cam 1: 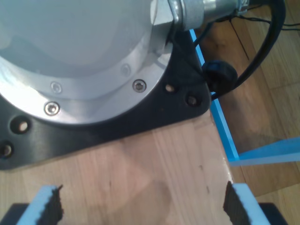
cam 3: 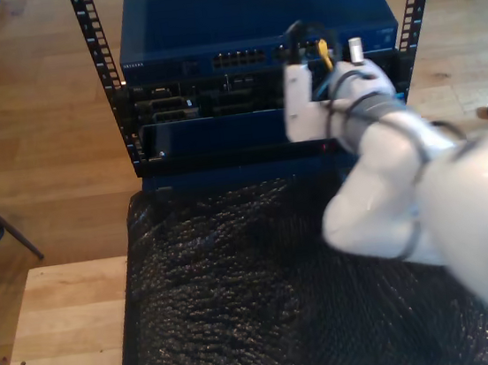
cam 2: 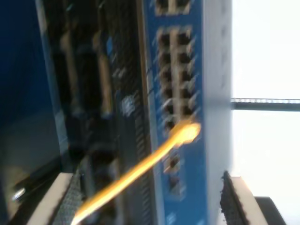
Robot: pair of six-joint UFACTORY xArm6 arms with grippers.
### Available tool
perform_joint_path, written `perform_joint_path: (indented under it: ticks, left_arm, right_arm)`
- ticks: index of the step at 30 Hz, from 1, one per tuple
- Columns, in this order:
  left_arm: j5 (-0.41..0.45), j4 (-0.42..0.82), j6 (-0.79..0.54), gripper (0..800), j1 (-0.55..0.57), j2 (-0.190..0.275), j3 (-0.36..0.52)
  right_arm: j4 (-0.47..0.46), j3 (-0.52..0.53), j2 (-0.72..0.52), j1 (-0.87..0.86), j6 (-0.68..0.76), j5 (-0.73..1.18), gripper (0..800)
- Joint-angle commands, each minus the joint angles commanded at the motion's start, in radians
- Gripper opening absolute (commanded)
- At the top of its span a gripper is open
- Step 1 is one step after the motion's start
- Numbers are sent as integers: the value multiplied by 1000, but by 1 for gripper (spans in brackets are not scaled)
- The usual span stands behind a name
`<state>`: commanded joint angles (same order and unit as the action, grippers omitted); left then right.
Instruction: Grab the cable and plug it in
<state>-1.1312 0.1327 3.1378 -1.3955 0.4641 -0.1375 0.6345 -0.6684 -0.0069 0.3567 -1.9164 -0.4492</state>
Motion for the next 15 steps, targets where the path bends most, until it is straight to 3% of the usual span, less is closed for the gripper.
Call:
perform_joint_path:
  ticks: [7, 15]
  left_arm:
    - [0, 0, 0, 800, 2, 0, -2]
    - [0, 0, 0, 800, 2, 0, -2]
  right_arm:
    - [-77, 86, -221, -233, -60, 345, 797]
    - [-140, 91, -407, -562, -193, 760, 799]
